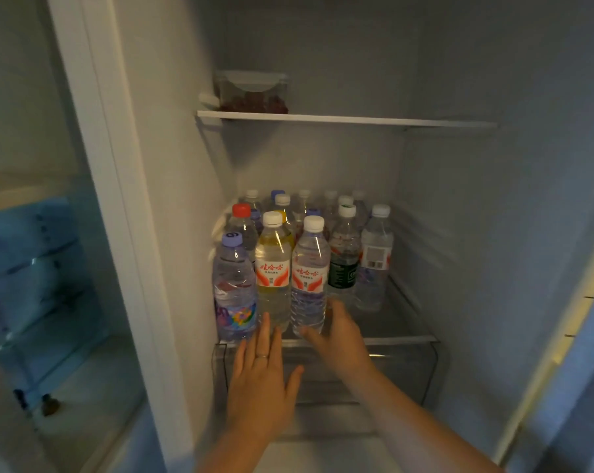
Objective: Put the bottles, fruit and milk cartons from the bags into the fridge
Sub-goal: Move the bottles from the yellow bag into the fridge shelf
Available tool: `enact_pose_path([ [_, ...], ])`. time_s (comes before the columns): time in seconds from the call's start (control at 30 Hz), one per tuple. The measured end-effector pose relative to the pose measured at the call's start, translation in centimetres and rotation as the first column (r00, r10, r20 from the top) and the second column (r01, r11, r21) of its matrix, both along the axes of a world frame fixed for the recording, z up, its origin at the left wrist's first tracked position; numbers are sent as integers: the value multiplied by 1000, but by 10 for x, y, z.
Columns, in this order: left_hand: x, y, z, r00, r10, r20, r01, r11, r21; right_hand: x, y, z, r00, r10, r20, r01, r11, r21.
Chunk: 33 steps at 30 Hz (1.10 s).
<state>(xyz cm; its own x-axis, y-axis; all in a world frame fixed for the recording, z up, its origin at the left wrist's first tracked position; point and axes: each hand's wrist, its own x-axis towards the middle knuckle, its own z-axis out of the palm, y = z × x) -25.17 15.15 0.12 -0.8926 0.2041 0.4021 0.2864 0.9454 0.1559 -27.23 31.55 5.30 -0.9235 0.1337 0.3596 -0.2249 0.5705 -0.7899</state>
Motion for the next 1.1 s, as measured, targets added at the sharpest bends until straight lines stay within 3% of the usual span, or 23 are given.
enact_pose_path([
  [0.2, 22, -5, 4, 990, -24, 142, 23, 1000, 12, 44, 5, 1, 997, 37, -66, -35, 999, 40],
  [0.43, 74, -8, 8, 948, 63, 312, -60, 998, -21, 104, 11, -4, 989, 47, 138, -75, 975, 209],
  [0.67, 174, -6, -1, 918, 216, 334, -238, 971, 27, 184, 22, -24, 951, 91, 294, -201, 906, 371],
  [1.1, 382, -2, -39, 789, 425, 444, -507, 858, 78, 330, 11, -76, 846, 294, 444, -451, 840, 303],
])
